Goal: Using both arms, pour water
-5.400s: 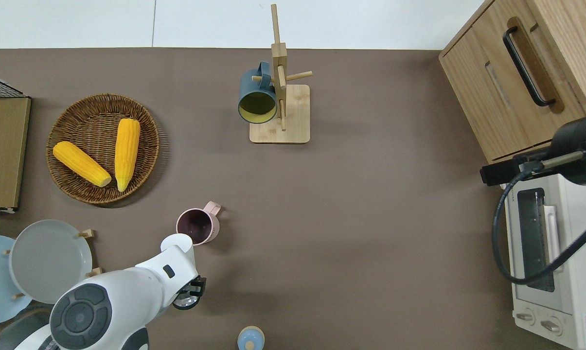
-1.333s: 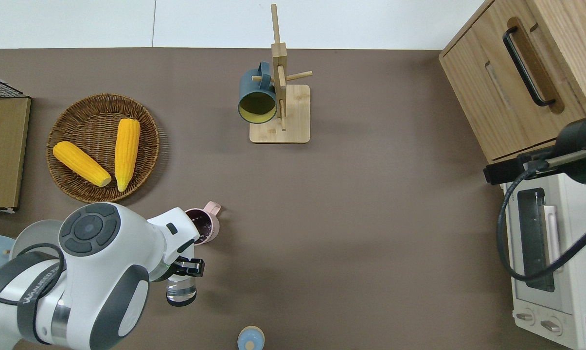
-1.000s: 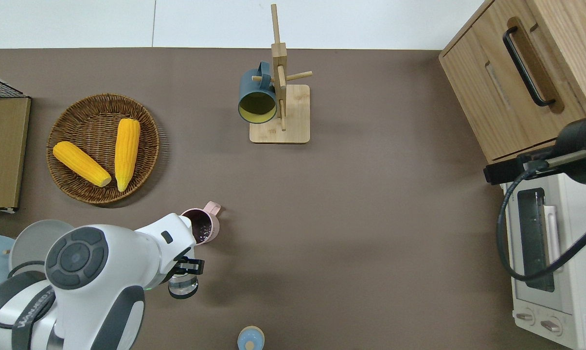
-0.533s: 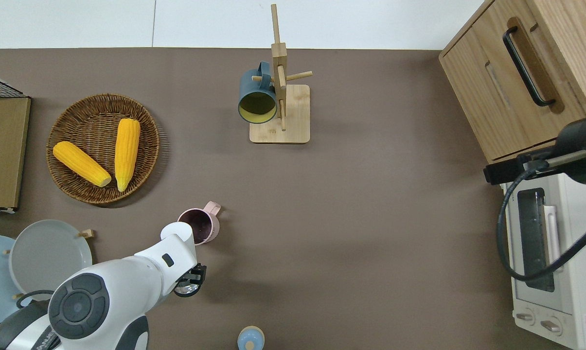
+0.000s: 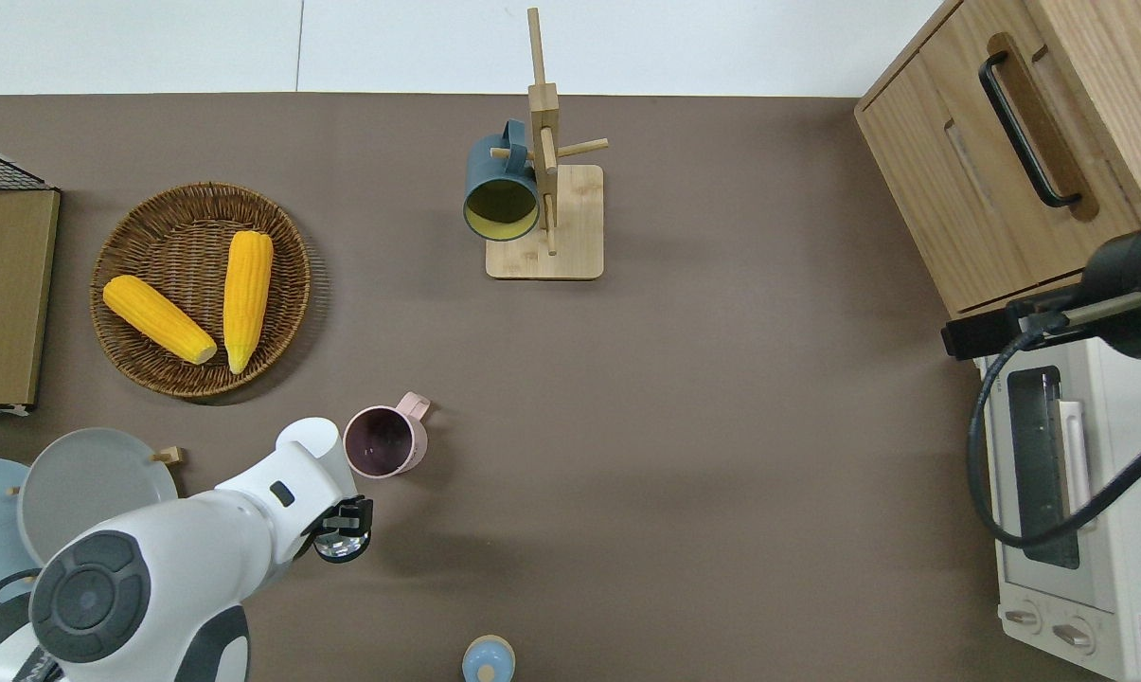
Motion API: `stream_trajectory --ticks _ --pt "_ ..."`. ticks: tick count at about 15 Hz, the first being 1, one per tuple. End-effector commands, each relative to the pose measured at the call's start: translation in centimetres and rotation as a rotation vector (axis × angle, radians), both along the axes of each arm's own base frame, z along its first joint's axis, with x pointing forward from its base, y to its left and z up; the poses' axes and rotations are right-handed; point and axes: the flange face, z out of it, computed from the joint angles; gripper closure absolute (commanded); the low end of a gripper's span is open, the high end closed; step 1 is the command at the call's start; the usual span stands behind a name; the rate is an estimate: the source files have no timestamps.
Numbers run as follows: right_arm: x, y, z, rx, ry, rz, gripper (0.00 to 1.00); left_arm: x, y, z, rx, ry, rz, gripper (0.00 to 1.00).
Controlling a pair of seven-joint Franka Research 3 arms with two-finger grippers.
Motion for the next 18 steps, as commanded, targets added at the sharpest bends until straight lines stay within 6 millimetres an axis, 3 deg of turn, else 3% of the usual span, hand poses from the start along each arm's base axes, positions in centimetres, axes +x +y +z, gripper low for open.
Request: stream_trajectory --ticks 1,4,6,11,16,18 --pt "-0.4 0.0 0.1 -0.011 0.006 0.003 0.009 0.3 3.7 2.8 0.013 -0.087 0.061 1.00" --pt "-0.4 0.0 0.1 -0.011 0.006 0.003 0.009 1.8 6.1 3.6 0.011 -0.164 0.122 1.00" --pt "-0.4 0.0 0.1 -0.011 0.006 0.003 0.009 3.5 8.4 5.2 0.017 -0.230 0.167 1.00" --pt "-0.4 0.0 0.1 -0.011 0.006 0.003 0.009 9.6 11.1 11.1 0.073 -0.344 0.184 1.00" --pt "-0.4 0.0 0.1 -0.011 0.006 0.003 0.009 14.9 16.5 16.7 0.079 -0.449 0.251 1.00" --pt "-0.4 0.0 0.1 -0.011 0.006 0.003 0.009 17.4 19.5 19.2 0.086 -0.491 0.275 1.00"
